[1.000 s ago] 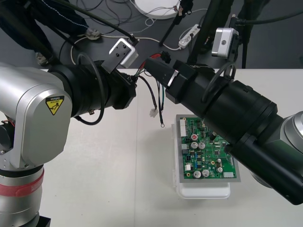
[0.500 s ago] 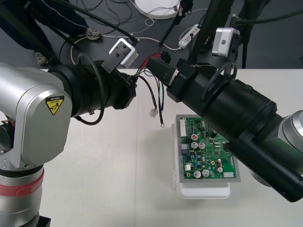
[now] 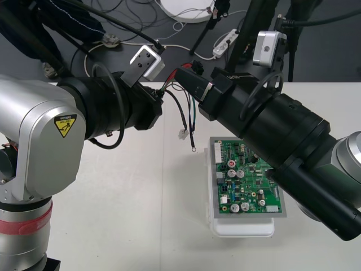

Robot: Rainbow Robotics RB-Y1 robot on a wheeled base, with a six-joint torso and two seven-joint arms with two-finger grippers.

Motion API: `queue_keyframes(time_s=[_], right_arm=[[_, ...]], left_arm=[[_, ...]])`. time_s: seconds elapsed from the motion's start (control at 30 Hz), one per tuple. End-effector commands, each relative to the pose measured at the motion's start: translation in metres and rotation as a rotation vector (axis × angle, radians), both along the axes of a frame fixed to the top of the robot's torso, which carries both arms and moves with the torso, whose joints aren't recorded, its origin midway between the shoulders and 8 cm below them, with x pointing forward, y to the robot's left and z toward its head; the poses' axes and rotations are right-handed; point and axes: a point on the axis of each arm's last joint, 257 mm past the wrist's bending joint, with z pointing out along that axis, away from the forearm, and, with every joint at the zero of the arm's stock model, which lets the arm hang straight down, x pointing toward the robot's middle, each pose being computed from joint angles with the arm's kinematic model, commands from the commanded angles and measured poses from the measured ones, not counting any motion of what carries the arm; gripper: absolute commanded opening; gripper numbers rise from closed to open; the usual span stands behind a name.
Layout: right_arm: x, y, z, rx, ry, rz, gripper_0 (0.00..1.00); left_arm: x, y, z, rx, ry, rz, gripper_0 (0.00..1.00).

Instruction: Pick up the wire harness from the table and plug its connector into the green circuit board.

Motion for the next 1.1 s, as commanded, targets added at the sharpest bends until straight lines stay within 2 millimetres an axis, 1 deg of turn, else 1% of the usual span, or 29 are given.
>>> queue_keyframes(time_s=[0.03,0.27,0.3,0.33,0.37,0.4,0.43,0.5,0.6,0.83,1.1], right_arm=[[-0.0038,0.0096,0.0197,-0.009,-0.068,0.014,1.0],[-0.0035,0.0096,0.0215,-0.01,-0.075,0.013,1.0],[-0.0038,0.0097,0.0219,-0.011,-0.08,0.012,0.59],[-0.004,0.0103,0.0227,-0.011,-0.082,0.013,0.46],[-0.0043,0.0105,0.0241,-0.014,-0.093,0.012,0.46],[-0.0032,0.0096,0.0238,-0.019,-0.099,0.007,0.27],[-0.0025,0.0097,0.0257,-0.024,-0.117,0.004,0.2],[0.0003,0.0093,0.0268,-0.031,-0.139,-0.004,0.13],[0.0021,0.0098,0.0268,-0.033,-0.147,-0.007,0.07],[0.0019,0.0102,0.027,-0.033,-0.148,-0.007,0.0],[0.0016,0.0105,0.0282,-0.033,-0.155,-0.007,0.0]], left_arm=[[0.0076,-0.0123,0.0377,-0.075,-0.085,-0.004,0.0],[0.0075,-0.0121,0.037,-0.075,-0.084,-0.004,0.0],[0.0075,-0.0121,0.037,-0.075,-0.084,-0.004,0.01],[0.0075,-0.0121,0.037,-0.075,-0.084,-0.004,0.0],[0.0075,-0.0121,0.037,-0.075,-0.084,-0.004,0.0],[0.0073,-0.0118,0.0363,-0.075,-0.082,-0.003,0.01],[0.0072,-0.0116,0.0357,-0.075,-0.081,-0.003,0.0],[0.0069,-0.0124,0.0358,-0.077,-0.08,-0.004,0.0],[0.0065,-0.0145,0.0368,-0.083,-0.082,-0.007,0.0],[0.0065,-0.0145,0.0368,-0.083,-0.082,-0.007,0.0],[0.006,-0.0148,0.0355,-0.08,-0.081,-0.01,0.0]])
